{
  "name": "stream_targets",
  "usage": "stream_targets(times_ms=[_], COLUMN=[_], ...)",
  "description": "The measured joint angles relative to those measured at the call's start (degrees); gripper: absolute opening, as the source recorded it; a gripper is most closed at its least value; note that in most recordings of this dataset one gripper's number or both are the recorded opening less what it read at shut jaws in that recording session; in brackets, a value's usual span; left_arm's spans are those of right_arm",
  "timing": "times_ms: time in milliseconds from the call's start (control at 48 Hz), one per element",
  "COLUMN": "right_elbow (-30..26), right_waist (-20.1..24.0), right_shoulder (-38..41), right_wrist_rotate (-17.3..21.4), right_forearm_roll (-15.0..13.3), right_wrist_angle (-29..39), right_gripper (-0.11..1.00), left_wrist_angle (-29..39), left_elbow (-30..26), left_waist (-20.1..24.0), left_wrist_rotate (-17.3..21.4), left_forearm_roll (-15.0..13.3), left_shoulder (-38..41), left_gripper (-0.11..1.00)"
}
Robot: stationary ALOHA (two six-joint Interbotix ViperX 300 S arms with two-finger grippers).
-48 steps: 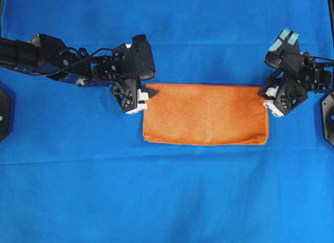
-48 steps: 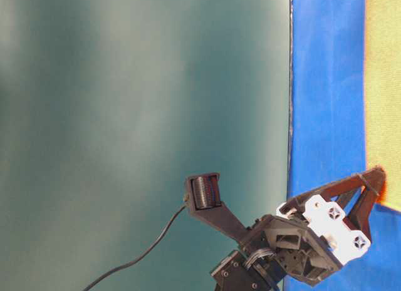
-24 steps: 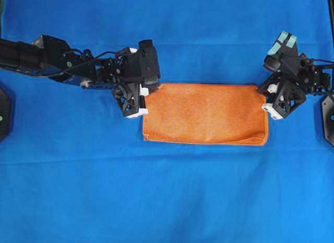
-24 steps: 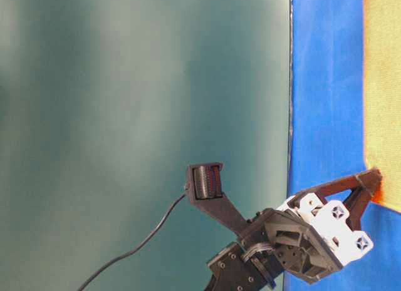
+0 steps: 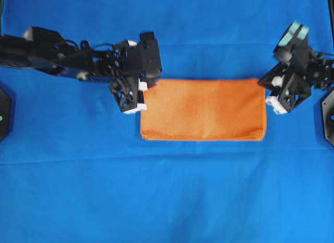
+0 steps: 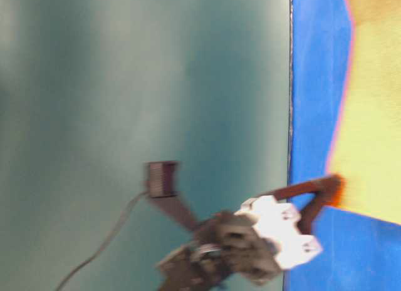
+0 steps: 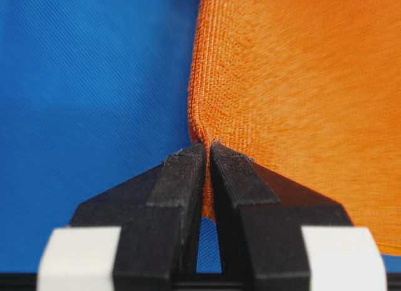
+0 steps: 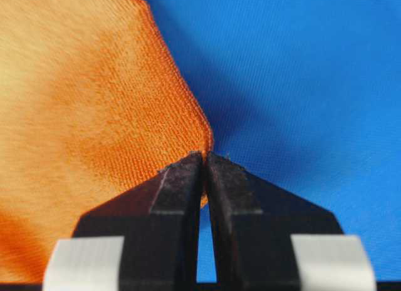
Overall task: Fold the orange towel.
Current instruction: 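Lift the towel and swing the right gripper's end up and over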
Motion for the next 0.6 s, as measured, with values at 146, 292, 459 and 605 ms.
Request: stream_targets(times_ms=[146, 292, 459, 605], right_elbow=[-0.97, -1.14, -1.14, -1.14], right_waist=[0.44, 1.23, 1.32, 1.32], right_shoulder=[-6.86, -12.66, -16.0, -15.21], right_wrist_rotate=[-0.18, -0.18, -0.26, -0.18], right_forearm_roll=[0.0, 0.0, 0.0, 0.0], right_wrist_angle=[5.01, 7.38, 7.73, 7.03], right_gripper=[0.03, 0.03, 0.03, 0.03], left_wrist_angle=[1.67, 1.67, 1.58, 0.88], left_elbow=[0.0, 0.09, 0.62, 0.7], left_waist=[-0.35, -1.23, -1.41, -2.02], left_wrist_rotate=[0.0, 0.0, -0.09, -0.09], left_forearm_roll=[0.0, 0.0, 0.0, 0.0], left_shoulder=[-5.54, -9.23, -9.67, -9.67], left_gripper=[0.02, 0.02, 0.02, 0.02])
